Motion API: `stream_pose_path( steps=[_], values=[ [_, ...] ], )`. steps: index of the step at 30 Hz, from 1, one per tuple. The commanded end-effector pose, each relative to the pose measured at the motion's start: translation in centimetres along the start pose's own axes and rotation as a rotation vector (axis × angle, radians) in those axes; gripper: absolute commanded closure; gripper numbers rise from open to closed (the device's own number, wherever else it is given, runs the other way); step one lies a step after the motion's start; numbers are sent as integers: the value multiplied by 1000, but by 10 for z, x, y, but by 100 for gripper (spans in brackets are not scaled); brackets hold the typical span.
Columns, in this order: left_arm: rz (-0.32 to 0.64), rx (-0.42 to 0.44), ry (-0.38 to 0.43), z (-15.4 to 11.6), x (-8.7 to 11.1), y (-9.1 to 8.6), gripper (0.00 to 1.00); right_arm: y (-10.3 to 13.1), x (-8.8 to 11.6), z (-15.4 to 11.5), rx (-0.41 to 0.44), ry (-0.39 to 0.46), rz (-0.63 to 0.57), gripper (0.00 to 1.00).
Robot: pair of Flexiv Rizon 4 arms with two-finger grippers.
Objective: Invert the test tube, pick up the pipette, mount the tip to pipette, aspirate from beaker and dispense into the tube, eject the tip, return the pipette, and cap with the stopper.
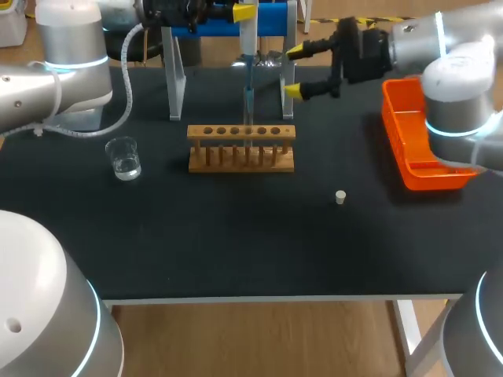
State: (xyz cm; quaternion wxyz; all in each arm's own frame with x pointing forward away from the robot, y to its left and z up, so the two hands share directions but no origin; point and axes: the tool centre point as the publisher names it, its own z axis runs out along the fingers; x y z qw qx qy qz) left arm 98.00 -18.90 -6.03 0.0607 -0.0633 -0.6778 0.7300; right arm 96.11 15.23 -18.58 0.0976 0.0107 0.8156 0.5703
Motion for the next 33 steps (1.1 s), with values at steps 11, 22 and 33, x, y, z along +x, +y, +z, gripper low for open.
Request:
stream_pose_path(
  steps=[11, 22, 33],
  values=[
    [1, 1, 5, -1, -2, 0, 100, 61, -1, -64, -117, -33, 96, 0],
    [1, 1, 5, -1, -2, 0, 100, 118, -8, -68, -160, -22, 37, 78],
    [1, 1, 5, -1, -2, 0, 100, 159, -23, -58, -205, -13, 19, 100]
  ],
)
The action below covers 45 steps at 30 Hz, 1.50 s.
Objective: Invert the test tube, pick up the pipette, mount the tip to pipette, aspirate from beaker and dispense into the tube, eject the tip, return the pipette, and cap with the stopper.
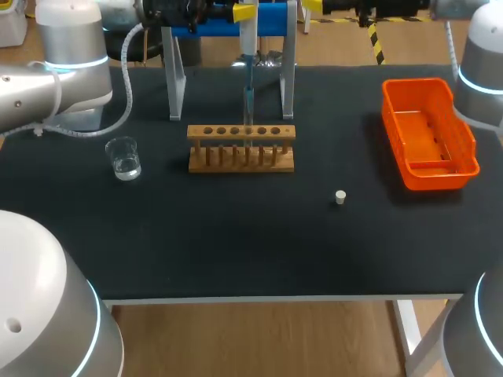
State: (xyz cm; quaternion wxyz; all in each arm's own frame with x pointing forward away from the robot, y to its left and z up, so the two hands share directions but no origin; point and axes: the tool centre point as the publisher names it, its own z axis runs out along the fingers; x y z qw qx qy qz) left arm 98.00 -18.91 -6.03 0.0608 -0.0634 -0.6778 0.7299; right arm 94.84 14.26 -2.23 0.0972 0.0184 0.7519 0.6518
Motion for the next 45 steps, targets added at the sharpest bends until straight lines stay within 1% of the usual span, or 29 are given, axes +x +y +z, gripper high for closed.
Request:
stream_pose_path(
  steps=[1, 7, 17, 21, 31, 45],
  values=[
    [1, 1, 5, -1, -2, 0, 100, 10, -10, 11, -2, 5, -16, 100],
    [1, 1, 5, -1, -2, 0, 100, 22, -18, 27, -5, 7, -6, 100],
    [1, 1, 5, -1, -2, 0, 100, 40, -20, 52, -33, 16, 23, 100],
    [1, 1, 5, -1, -2, 0, 100, 44, -17, 61, -41, 32, 36, 100],
    [1, 1, 5, -1, -2, 0, 100, 39, -15, 77, -46, 50, 69, 100],
    [1, 1, 5, -1, -2, 0, 100, 36, -16, 89, -47, 63, 76, 100]
  ],
)
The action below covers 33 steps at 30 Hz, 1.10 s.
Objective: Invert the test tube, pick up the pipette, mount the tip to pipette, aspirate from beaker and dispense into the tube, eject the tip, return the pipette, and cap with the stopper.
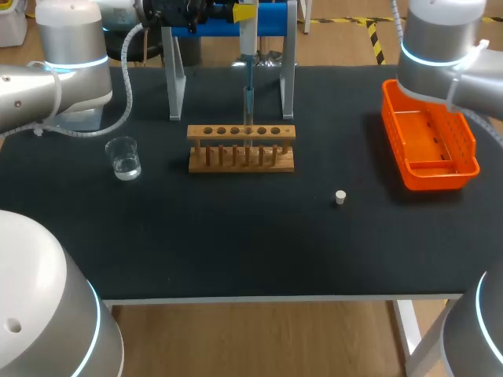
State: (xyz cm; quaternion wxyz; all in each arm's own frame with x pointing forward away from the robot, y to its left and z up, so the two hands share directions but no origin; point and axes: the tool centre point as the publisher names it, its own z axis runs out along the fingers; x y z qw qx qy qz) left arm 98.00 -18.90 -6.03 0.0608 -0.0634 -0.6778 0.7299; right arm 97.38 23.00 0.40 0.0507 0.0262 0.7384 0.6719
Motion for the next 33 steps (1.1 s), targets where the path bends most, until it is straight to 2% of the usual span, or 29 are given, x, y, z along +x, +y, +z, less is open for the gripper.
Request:
stream_pose_path(
  steps=[1, 33],
  values=[
    [1, 1, 5, -1, -2, 0, 100, -1, -2, 4, -1, 6, 0, 100],
    [1, 1, 5, -1, -2, 0, 100, -13, -4, 9, 11, 4, 33, 100]
  ],
)
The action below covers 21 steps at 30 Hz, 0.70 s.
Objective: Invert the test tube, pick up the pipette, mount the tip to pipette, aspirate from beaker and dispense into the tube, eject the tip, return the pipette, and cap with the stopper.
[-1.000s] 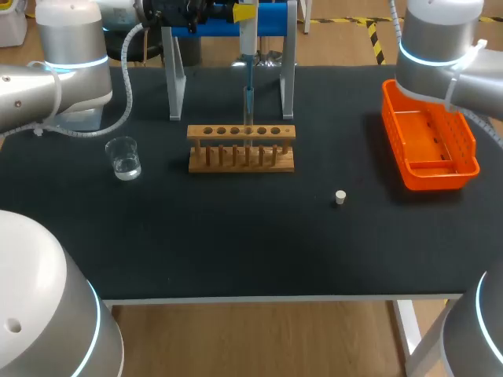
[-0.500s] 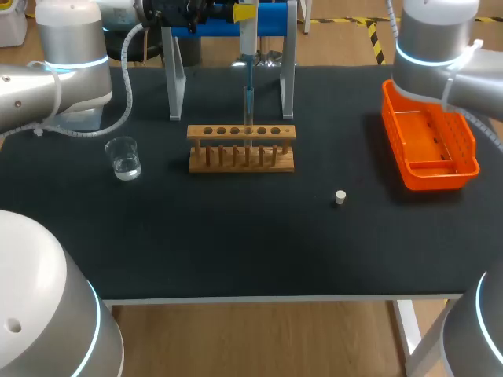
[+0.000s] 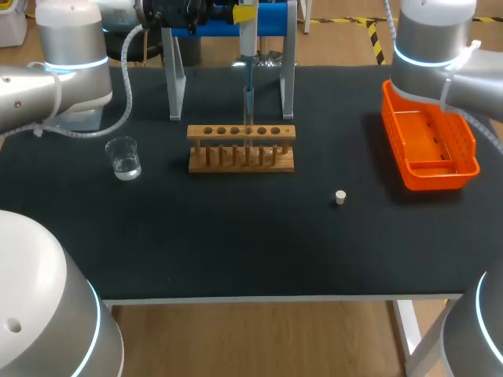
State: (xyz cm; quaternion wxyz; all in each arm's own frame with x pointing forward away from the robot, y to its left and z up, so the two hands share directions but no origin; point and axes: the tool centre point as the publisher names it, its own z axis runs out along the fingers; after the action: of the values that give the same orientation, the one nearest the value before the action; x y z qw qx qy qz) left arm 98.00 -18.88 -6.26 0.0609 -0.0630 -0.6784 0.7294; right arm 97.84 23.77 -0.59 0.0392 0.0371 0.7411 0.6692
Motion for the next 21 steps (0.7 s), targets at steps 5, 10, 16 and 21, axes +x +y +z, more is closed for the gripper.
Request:
stream_pose_path(
  steps=[5, 10, 16, 21],
  values=[
    [2, 2, 5, 0, -2, -2, 100, -5, -1, -1, 0, 3, 7, 100],
    [2, 2, 5, 0, -2, -2, 100, -7, 0, 0, 0, 7, 10, 100],
    [2, 2, 5, 0, -2, -2, 100, -12, 1, 1, 3, 12, 21, 100],
    [2, 2, 5, 0, -2, -2, 100, -16, 1, 1, 4, 12, 32, 100]
  ],
)
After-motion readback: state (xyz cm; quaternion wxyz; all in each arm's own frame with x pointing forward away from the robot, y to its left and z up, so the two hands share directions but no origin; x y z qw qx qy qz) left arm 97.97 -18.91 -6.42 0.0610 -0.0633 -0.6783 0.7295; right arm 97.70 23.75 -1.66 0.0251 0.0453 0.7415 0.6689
